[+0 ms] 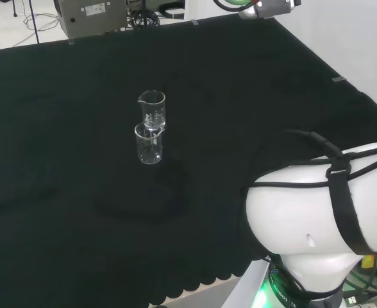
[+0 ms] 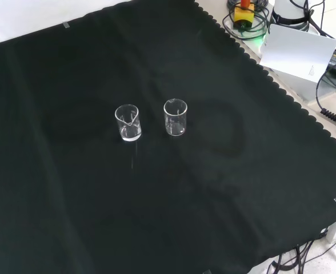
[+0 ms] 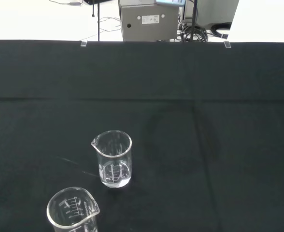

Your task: Pick up the beaker on the right.

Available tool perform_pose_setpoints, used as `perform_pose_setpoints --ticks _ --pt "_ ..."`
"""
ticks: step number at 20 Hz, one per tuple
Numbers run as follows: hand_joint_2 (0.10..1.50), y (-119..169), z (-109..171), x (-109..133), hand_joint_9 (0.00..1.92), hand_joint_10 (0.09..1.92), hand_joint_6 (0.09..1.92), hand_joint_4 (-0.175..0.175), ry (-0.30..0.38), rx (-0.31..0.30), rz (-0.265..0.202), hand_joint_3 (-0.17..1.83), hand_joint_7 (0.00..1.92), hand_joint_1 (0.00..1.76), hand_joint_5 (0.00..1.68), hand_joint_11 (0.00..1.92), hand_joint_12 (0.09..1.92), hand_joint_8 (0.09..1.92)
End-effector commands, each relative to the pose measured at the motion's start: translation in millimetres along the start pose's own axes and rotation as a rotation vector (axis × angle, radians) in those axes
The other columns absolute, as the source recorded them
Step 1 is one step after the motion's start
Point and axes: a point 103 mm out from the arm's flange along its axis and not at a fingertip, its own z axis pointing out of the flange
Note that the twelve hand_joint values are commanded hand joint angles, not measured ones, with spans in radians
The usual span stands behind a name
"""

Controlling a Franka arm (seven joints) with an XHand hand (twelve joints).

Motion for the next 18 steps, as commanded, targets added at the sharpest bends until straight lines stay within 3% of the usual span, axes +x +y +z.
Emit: perform_pose_setpoints --ticks 1,10,13,18 --pt "1.22 -6.5 -10.6 -18.5 0.05 0.69 0.09 -0.032 -0.010 -0.014 0.056 0.39 0.00 0.00 0.22 0.00 1.26 0.35" --pt "1.23 13.0 17.9 -44.1 0.05 0.69 0.09 -0.032 0.018 0.023 0.111 0.38 0.00 0.00 0.22 0.00 1.27 0.35" --pt "1.23 23.4 31.3 -47.8 0.06 0.69 0.09 -0.033 0.031 -0.003 0.092 0.36 0.00 0.01 0.23 0.00 1.28 0.37" --pt "1.19 58.1 64.6 -63.5 0.22 0.71 0.09 -0.039 0.107 -0.008 0.080 0.28 0.08 0.23 0.31 0.00 1.40 0.52"
